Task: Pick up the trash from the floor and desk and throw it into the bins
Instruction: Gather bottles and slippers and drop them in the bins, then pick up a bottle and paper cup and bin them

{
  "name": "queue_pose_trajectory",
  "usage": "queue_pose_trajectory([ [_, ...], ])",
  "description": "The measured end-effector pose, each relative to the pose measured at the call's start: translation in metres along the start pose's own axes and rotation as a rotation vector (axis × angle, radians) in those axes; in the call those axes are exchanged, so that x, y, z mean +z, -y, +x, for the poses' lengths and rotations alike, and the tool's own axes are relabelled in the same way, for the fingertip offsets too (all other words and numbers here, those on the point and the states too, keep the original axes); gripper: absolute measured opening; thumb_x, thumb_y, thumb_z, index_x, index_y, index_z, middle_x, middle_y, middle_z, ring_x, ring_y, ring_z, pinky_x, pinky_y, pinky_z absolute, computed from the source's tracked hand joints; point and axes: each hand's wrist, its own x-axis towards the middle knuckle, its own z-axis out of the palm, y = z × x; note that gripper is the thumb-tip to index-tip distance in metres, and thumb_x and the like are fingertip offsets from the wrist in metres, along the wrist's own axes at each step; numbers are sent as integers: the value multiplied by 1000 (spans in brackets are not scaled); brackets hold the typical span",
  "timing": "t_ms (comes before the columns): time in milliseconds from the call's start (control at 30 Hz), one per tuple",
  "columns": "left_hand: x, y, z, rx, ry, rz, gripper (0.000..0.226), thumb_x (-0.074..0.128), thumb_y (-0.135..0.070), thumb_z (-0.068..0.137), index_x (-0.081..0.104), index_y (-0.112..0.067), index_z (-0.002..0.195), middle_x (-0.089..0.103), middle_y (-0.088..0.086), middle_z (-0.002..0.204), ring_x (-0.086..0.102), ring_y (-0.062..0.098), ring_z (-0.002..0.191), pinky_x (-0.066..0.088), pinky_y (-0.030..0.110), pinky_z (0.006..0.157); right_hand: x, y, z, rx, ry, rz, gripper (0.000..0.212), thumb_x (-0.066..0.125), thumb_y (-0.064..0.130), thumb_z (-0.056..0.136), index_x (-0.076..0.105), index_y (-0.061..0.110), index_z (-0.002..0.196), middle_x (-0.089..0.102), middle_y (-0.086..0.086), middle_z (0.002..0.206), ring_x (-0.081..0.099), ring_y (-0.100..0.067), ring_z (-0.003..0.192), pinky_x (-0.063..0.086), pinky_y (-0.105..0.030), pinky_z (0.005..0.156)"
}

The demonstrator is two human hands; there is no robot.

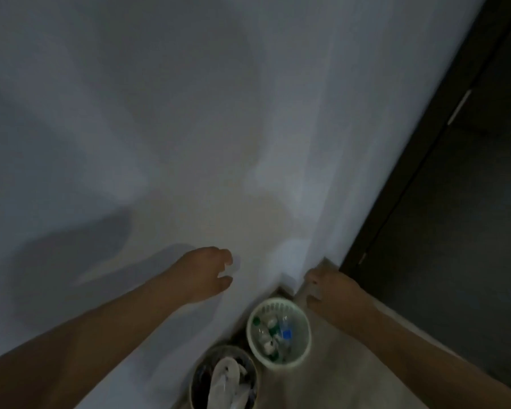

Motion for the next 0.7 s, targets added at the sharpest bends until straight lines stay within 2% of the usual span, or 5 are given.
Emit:
queue_pose_trajectory([
  [100,-67,-12,-14,-3,-137,65,40,57,-38,91,51,-24,128,59,-5,121,58,10,106,34,13,78,-69,23,5,-102,-105,5,44,57,33,93,48,23,135,54,4,127,54,-11,112,43,-21,95],
  [233,-141,-40,-39,-9,-278,136,38,56,-38,91,51,-25,127,58,-8,119,56,9,106,39,16,87,-154,50,11,-284,-215,-44,45,59,35,92,51,23,135,57,3,124,56,-11,110,44,-22,94],
  [367,-196,-68,-68,-71,-440,132,33,59,-37,89,56,-26,120,61,-12,111,58,5,96,40,12,79,-226,67,12,-488,-337,-43,41,60,37,91,53,28,130,57,9,119,54,-6,107,41,-17,90],
  [500,-218,-92,-102,-189,-658,124,31,59,-38,89,57,-30,119,57,-19,106,55,-3,90,40,6,74,-275,81,12,-704,-440,-26,39,62,37,89,54,31,126,57,15,113,54,-2,104,39,-14,87],
  [700,-223,-119,-167,-430,-780,240,39,54,-50,89,50,-38,126,54,-23,118,52,-5,99,42,8,86,-302,128,6,-1016,-456,-20,37,56,45,90,47,43,126,49,30,114,47,10,107,34,-6,90],
])
